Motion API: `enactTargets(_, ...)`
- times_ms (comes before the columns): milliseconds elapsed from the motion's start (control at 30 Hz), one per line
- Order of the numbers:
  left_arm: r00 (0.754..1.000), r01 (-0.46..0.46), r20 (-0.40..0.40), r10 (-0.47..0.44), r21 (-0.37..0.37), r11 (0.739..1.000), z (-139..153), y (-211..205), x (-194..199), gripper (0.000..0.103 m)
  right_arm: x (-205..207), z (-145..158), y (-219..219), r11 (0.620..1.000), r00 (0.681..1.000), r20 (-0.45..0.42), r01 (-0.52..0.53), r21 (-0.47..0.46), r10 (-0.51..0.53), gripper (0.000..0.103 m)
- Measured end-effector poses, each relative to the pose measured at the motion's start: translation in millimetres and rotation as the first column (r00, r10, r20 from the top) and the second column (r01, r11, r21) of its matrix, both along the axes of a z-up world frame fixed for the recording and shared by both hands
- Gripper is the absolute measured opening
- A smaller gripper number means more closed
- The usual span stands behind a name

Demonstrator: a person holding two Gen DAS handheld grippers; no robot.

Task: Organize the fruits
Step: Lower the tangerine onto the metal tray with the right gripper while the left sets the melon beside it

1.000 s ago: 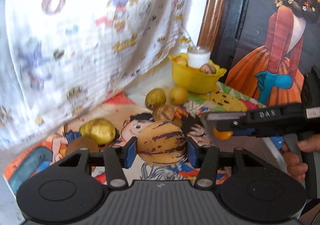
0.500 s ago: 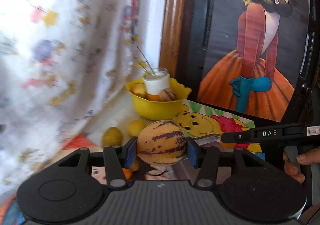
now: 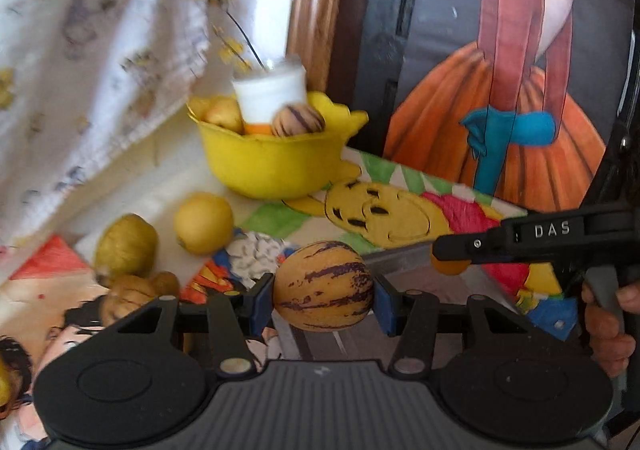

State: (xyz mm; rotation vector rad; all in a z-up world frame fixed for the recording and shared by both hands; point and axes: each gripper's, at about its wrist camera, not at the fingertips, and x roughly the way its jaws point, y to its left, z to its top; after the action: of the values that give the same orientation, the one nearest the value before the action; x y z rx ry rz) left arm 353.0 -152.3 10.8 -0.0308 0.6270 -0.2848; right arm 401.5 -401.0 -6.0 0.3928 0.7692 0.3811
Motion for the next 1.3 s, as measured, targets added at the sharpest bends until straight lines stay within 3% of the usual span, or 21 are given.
enactTargets(400, 0.998, 0.015, -0.053, -0.013, 0.031, 0.999, -31, -15, 18, 0.055, 17, -19, 0, 1.0, 1.0, -0.029, -0.009, -0.002, 0.009, 0.036)
enactTargets(933, 0.999, 0.027, -0.042, -0.023, 0.086, 0.996, -32, -19, 19, 0.057, 18, -21, 6, 0.998, 1.0, -0.03, 0.001, -0.059, -0.003, 0.039)
enactTargets(1300, 1.0, -0.023, -0.012, 0.024, 0.055, 0.998, -13, -6, 4, 0.083, 2, -8, 2, 0.999, 1.0, -0.017, 0.016, -0.051, -0.017, 0.057)
